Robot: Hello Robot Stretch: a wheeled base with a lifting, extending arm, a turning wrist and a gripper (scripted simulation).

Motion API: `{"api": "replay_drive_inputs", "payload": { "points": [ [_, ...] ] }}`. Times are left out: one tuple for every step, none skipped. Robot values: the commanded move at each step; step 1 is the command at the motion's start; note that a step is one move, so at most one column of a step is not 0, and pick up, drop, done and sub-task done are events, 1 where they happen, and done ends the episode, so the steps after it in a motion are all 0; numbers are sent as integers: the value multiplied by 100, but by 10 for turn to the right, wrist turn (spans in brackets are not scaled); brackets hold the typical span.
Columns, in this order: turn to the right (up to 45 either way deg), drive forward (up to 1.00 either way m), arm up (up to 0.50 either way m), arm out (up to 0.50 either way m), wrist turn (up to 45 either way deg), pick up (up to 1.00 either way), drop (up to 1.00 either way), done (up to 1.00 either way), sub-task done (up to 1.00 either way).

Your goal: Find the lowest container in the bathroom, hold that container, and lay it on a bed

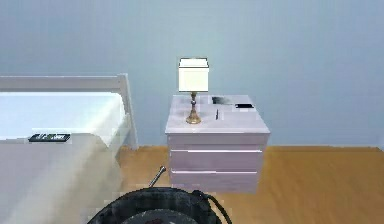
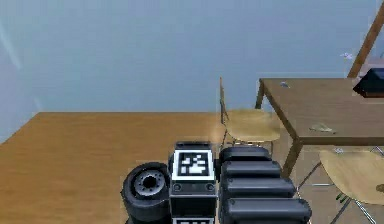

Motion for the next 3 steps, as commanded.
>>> {"api": "replay_drive_inputs", "payload": {
  "points": [
    [-120, 0, 0, 0, 0, 0, 0, 0, 0],
    [0, 75, 0, 0, 0, 0, 0, 0, 0],
    [450, 0, 0, 0, 0, 0, 0, 0, 0]
  ]
}}
